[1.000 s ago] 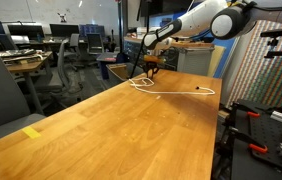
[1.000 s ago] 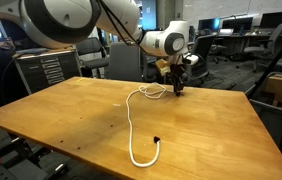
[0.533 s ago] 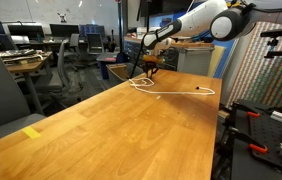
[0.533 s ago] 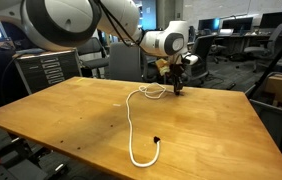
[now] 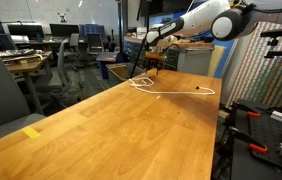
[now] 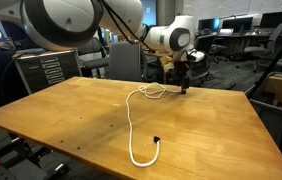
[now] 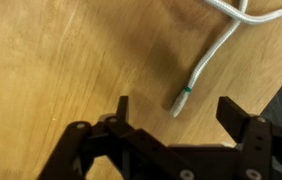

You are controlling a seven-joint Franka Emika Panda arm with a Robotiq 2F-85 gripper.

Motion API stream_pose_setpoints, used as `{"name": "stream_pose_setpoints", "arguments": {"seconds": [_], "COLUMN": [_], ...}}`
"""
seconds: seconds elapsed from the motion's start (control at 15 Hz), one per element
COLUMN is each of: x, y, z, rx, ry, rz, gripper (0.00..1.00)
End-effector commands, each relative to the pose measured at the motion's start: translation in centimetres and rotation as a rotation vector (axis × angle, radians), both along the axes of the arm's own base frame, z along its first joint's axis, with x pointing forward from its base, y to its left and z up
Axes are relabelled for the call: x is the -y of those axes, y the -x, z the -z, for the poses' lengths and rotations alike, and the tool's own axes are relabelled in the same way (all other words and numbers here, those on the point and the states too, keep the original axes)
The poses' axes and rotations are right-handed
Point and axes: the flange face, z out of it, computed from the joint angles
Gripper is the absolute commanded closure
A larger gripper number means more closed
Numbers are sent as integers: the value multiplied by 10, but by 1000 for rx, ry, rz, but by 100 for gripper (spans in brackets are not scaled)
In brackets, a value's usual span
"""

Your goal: Tie the knot using the rope

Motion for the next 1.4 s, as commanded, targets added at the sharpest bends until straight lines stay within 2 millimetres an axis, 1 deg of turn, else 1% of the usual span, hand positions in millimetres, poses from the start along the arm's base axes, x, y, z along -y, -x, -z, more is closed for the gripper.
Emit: {"name": "stream_pose_setpoints", "arguments": {"seconds": [0.0,0.07,0.13,0.2,0.27,0.33,0.4,0.53,0.6,0.67,0.73,0.87,1.07,1.13,1.2,1.27,1.33], "x": [1,0,-2,-4,-5,-6,-7,-7,-6,-5,-4,-2,8,13,17,24,36], "y": [-3,-4,-3,-4,-5,-5,-5,-4,-3,-4,-5,-5,-3,-3,-2,-5,-8], "z": [-6,-4,1,6,10,16,20,28,28,25,23,17,4,-4,-19,-40,-70], "rx": [11,20,14,21,31,42,40,45,41,46,49,52,57,62,64,102,170], "ry": [10,9,-1,4,5,5,6,11,16,18,17,16,13,17,1,13,39], "rz": [17,1,2,-13,-24,-32,-33,-38,-39,-42,-44,-49,-65,-75,-94,-108,-126], "gripper": [0,0,8,12,27,37,40,55,63,69,78,92,99,96,95,95,96]}}
